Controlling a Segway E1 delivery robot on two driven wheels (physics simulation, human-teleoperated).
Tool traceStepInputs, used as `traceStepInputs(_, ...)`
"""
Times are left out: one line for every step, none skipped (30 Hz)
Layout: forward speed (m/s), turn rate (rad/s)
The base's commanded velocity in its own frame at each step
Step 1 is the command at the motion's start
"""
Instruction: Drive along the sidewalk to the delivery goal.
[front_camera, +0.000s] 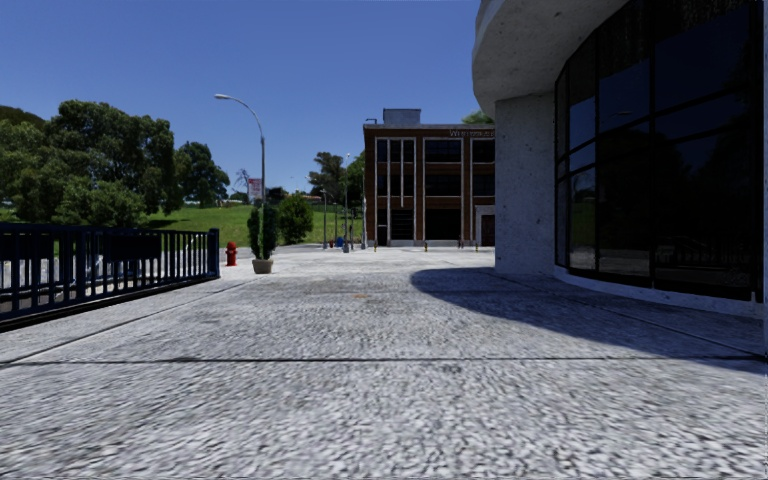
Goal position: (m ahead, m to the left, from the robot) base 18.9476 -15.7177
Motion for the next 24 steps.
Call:
traceStepInputs(2.0,0.0)
traceStepInputs(2.0,0.0)
traceStepInputs(2.0,0.0)
traceStepInputs(2.0,0.0)
traceStepInputs(2.0,0.0)
traceStepInputs(2.0,0.0)
traceStepInputs(2.0,0.0)
traceStepInputs(2.0,0.0)
traceStepInputs(2.0,0.0)
traceStepInputs(2.0,0.0)
traceStepInputs(2.0,0.0)
traceStepInputs(2.0,0.0)
traceStepInputs(2.0,0.0)
traceStepInputs(2.0,0.0)
traceStepInputs(2.0,0.0)
traceStepInputs(2.0,0.0)
traceStepInputs(2.0,0.0)
traceStepInputs(2.0,0.0)
traceStepInputs(2.0,0.0)
traceStepInputs(2.0,0.0)
traceStepInputs(2.0,0.0)
traceStepInputs(2.0,0.0)
traceStepInputs(2.0,0.0)
traceStepInputs(2.0,0.0)
